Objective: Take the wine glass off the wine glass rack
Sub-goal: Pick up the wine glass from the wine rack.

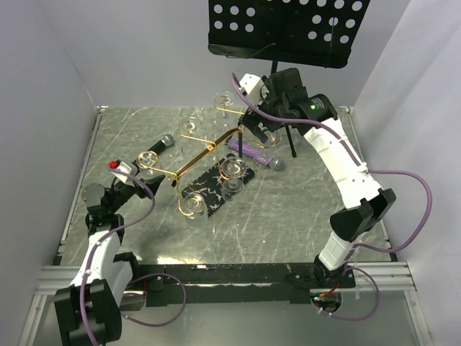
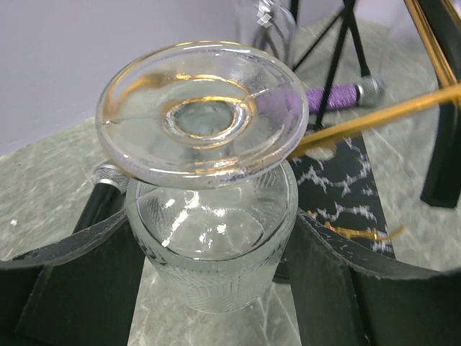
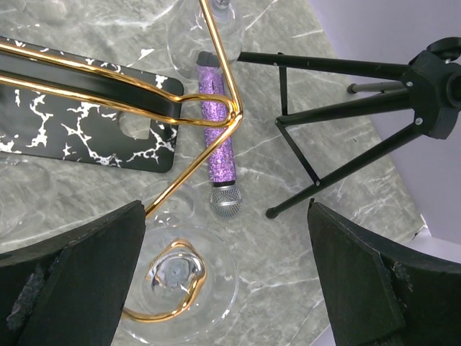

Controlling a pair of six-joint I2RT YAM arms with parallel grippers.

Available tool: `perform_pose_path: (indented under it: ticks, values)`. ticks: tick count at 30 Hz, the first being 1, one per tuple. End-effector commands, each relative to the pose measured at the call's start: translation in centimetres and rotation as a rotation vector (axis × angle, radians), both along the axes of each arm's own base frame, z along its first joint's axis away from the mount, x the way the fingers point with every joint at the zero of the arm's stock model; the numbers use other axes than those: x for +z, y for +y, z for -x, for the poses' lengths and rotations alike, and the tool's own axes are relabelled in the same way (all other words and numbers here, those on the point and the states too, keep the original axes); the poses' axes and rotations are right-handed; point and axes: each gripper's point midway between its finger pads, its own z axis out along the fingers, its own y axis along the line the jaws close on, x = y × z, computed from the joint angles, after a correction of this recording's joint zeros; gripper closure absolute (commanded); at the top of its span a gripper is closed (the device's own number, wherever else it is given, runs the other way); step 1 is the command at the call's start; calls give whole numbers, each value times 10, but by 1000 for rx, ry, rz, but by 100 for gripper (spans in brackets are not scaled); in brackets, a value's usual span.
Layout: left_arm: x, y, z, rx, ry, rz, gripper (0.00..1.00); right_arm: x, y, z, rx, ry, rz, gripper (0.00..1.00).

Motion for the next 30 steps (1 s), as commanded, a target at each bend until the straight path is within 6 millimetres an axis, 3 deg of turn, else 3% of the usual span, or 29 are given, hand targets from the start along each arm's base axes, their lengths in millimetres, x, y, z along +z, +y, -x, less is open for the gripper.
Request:
perform_pose_path:
  ticks: [1,11,17,30]
  values:
    - [12,-13,9,-99,-123,-112,99,15,3,0,-4,-38,-21,0]
    - [1,-21,6,-157,-113,-190,99,13,5,-3,-7,-36,-18,0]
    - [5,-20,-6,-168,-115,-237,99,11,8,-5,-3,-30,-21,0]
    - [4,-8,-26,-54,-48,-198,99,7,11,-7,0,-22,-25,0]
